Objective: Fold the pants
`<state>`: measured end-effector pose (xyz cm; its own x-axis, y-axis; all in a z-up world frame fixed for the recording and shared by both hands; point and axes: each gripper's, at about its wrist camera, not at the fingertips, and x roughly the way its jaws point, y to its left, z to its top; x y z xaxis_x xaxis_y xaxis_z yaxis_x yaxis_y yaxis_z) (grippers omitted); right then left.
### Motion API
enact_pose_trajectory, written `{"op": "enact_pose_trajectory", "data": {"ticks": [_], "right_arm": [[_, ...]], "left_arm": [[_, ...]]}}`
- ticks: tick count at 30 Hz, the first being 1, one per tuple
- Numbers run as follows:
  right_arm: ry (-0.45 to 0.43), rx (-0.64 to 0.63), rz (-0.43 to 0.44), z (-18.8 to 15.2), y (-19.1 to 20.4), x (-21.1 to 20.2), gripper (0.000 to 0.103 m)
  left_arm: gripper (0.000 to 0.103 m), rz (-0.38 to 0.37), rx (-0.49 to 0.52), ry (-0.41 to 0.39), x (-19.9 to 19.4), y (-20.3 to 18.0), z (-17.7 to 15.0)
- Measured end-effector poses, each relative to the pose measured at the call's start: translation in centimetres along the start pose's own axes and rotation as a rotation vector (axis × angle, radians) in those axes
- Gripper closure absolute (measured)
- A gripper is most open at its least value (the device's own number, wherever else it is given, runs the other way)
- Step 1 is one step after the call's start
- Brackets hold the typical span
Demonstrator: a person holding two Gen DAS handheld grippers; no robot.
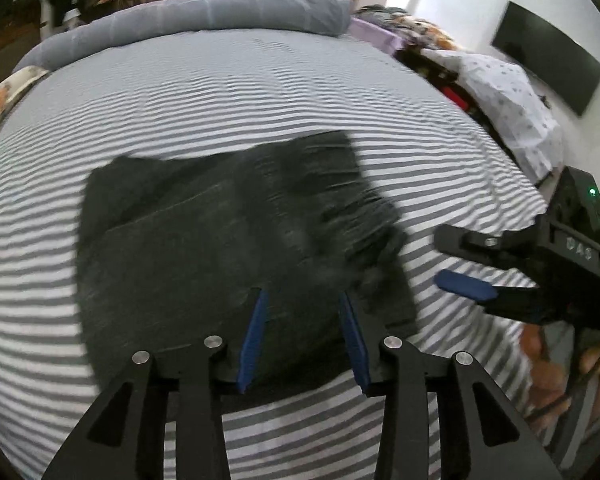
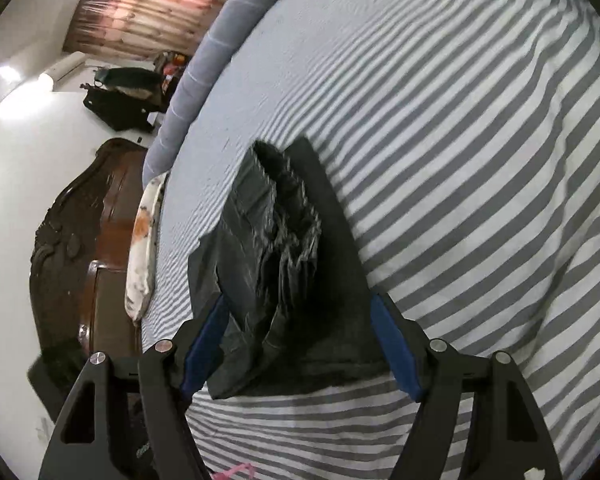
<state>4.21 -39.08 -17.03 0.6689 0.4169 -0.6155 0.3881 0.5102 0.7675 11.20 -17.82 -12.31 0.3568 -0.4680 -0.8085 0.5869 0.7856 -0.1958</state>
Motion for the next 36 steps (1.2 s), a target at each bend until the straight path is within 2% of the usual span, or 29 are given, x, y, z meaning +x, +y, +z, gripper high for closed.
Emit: {"op": "enact_pose_trajectory", "data": {"ticks": [6, 9, 15, 23, 25, 27, 30, 33, 36], "right_arm": [[0.019, -0.039, -0.034, -0.1, 1.6, 2.1, 0.036], [0.018, -0.076, -0.093, 0.7, 2.6, 3.6, 0.038], [0.023, -0.090, -0.188, 2.7, 3.9, 5.5, 0.039], [0.042, -0.140, -0.309, 3.0, 5.1, 7.1, 0.040], [0.042, -0.152, -0.334, 2.8, 5.3, 7.3, 0.045], [0.050, -0.165, -0.343, 2.8, 5.4, 7.5, 0.059], [0.045, -0.181, -0.330, 2.6, 5.7, 6.8, 0.075], [0.017, -0.253, -0.346, 1.8, 7.2, 6.0, 0.081], [-0.019, -0.302, -0.358, 0.8, 8.6, 4.6, 0.082]], "left_arm": [[0.061, 0.142, -0.125, 0.026, -0.4, 6.0, -1.3], [0.057, 0.206, -0.166, 0.045, 0.0, 8.2, -1.5], [0.054, 0.253, -0.193, 0.068, 0.7, 9.8, -1.3], [0.048, 0.291, -0.148, 0.078, 1.6, 9.1, -0.7], [0.048, 0.298, -0.135, 0.081, 1.9, 9.1, -0.5], [0.047, 0.304, -0.125, 0.079, 2.0, 9.0, -0.3], [0.047, 0.305, -0.120, 0.080, 2.1, 9.0, -0.1], [0.047, 0.302, -0.117, 0.080, 2.0, 9.0, 0.1], [0.047, 0.302, -0.113, 0.073, 1.5, 8.7, 0.0]]}}
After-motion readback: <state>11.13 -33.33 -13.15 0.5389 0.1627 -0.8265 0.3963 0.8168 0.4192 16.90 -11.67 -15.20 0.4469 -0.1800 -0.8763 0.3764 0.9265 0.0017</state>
